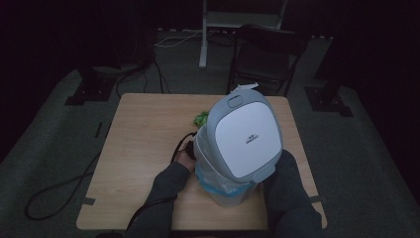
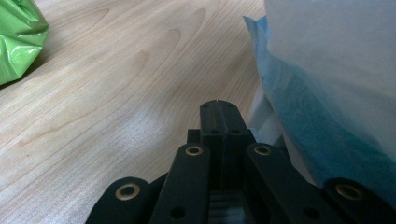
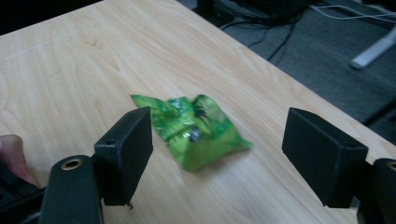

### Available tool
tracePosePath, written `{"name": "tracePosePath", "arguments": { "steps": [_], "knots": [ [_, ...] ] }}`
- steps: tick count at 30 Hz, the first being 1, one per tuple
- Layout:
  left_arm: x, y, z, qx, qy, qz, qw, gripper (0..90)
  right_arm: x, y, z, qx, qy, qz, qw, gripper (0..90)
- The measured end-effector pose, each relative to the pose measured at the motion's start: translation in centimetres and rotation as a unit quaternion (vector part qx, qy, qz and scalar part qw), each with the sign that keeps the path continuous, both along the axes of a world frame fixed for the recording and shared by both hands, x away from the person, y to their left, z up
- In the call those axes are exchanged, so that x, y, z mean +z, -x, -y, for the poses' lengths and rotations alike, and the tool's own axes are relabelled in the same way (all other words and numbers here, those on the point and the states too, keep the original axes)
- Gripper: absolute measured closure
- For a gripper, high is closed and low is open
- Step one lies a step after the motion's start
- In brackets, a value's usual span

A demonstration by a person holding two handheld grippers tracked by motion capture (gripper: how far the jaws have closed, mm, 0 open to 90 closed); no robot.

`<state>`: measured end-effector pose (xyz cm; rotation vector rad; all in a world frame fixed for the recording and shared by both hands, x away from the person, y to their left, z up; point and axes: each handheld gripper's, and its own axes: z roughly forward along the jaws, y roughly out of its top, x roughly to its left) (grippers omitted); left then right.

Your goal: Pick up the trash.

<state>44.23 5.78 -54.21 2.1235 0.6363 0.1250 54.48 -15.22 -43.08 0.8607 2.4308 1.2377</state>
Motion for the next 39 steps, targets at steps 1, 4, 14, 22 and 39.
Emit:
{"name": "tracePosePath", "arguments": {
  "steps": [1, 4, 14, 22, 39],
  "knots": [
    [0.0, 0.0, 0.0, 0.0, -0.001, 0.0, 1.0, 90.0, -0.2, -0.2, -0.3, 0.003, -0.001, -0.004, 1.0, 23.1],
    [0.0, 0.0, 0.0, 0.0, 0.0, 0.0, 1.0, 90.0, -1.0, -0.6, -0.9, 0.009, 0.001, -0.016, 0.9998, 23.2],
    [0.0, 0.0, 0.0, 0.0, -0.001, 0.0, 1.0, 90.0, -3.4, -1.1, -2.5, 0.022, 0.024, -0.036, 0.9988, 23.1],
    [0.0, 0.0, 0.0, 0.0, 0.0, 0.0, 1.0, 90.0, -4.9, -1.4, -3.2, 0.028, 0.052, -0.049, 0.9971, 25.2],
    [0.0, 0.0, 0.0, 0.0, 0.0, 0.0, 1.0, 90.0, -6.3, -2.3, -2.5, 0.005, 0.07, -0.072, 0.9949, 64.0]
  ]
}}
